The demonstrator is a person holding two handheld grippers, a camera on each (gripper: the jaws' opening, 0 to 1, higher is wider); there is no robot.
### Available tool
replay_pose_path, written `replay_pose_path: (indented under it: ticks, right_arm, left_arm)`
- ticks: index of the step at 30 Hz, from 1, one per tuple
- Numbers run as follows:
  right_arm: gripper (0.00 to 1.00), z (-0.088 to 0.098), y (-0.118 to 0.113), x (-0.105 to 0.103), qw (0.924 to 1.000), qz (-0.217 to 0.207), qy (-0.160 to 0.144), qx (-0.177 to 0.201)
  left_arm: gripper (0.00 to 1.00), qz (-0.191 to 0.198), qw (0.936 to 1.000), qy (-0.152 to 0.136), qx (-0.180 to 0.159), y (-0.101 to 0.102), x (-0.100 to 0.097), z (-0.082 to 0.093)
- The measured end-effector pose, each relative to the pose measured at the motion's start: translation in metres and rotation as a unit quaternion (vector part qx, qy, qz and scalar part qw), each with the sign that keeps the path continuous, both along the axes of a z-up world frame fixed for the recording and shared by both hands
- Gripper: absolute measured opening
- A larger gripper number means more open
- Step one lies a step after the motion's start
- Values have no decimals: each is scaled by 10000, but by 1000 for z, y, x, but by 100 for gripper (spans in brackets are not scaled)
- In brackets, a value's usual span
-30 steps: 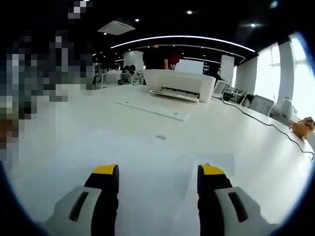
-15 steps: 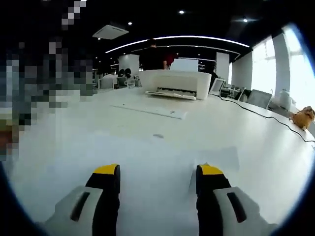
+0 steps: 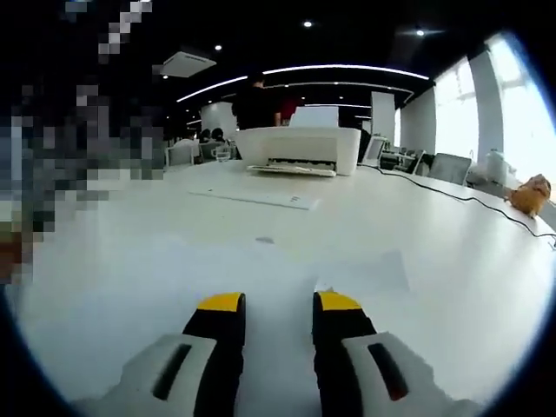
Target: Organize the stack of printing papers by aligning and flattening the scattered papers on the table
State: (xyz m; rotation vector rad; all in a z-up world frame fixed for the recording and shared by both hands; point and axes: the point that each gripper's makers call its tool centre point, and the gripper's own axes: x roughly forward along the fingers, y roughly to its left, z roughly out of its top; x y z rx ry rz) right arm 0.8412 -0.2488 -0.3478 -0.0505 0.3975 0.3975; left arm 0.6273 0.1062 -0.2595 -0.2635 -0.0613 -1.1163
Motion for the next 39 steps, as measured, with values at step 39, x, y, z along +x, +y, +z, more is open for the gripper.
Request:
replay_pose_path:
  ticks: [39]
  right_arm:
    - [0,87,-12,-40,9934,-317,-1031,379]
  left_arm:
    - [6,14,9999,6,-121,0,-2,4]
